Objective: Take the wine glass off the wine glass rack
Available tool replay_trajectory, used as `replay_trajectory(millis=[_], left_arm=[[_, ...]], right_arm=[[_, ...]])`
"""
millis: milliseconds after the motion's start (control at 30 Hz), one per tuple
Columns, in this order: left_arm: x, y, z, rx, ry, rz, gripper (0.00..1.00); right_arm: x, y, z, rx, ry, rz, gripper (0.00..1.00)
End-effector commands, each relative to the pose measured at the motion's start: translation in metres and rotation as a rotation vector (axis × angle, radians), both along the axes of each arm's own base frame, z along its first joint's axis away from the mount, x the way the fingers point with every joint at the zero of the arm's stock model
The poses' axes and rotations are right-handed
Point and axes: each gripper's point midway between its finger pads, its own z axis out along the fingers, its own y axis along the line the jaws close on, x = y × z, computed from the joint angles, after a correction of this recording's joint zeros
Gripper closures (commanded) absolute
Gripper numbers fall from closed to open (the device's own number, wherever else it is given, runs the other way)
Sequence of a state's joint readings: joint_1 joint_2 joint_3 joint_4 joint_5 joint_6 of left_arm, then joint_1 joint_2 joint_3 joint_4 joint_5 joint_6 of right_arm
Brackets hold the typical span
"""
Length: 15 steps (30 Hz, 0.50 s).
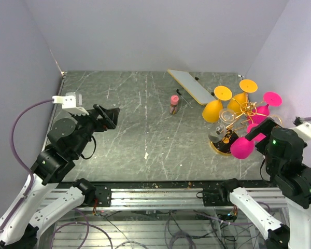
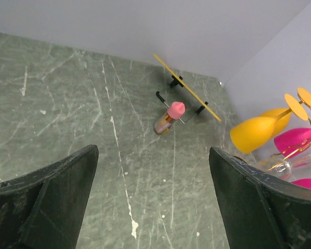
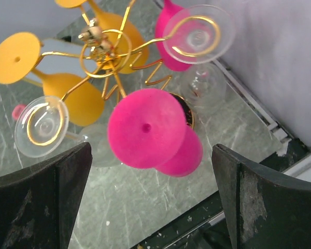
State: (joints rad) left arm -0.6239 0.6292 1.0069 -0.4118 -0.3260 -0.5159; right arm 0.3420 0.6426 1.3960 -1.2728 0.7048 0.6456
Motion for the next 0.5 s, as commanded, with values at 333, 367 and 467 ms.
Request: replay_trajectory(millis=[333, 367, 467], left_arm=[[0.007, -0.024, 0.002, -0.084, 0.009, -0.081, 0.02], [0.007, -0.026, 0.002, -0.087, 0.01, -0.087, 0.02], [0.007, -0.029, 0.002, -0.089, 0.017, -0.102, 0.02]], right_arm=[[-0.021, -0.033, -0.018, 0.224, -0.196, -0.355, 0.14], [-0.02, -0.032, -0.02, 0.24, -0.205, -0.368, 0.15], [-0.014, -0.031, -0.03, 0.262, -0.209, -0.394, 0.19]])
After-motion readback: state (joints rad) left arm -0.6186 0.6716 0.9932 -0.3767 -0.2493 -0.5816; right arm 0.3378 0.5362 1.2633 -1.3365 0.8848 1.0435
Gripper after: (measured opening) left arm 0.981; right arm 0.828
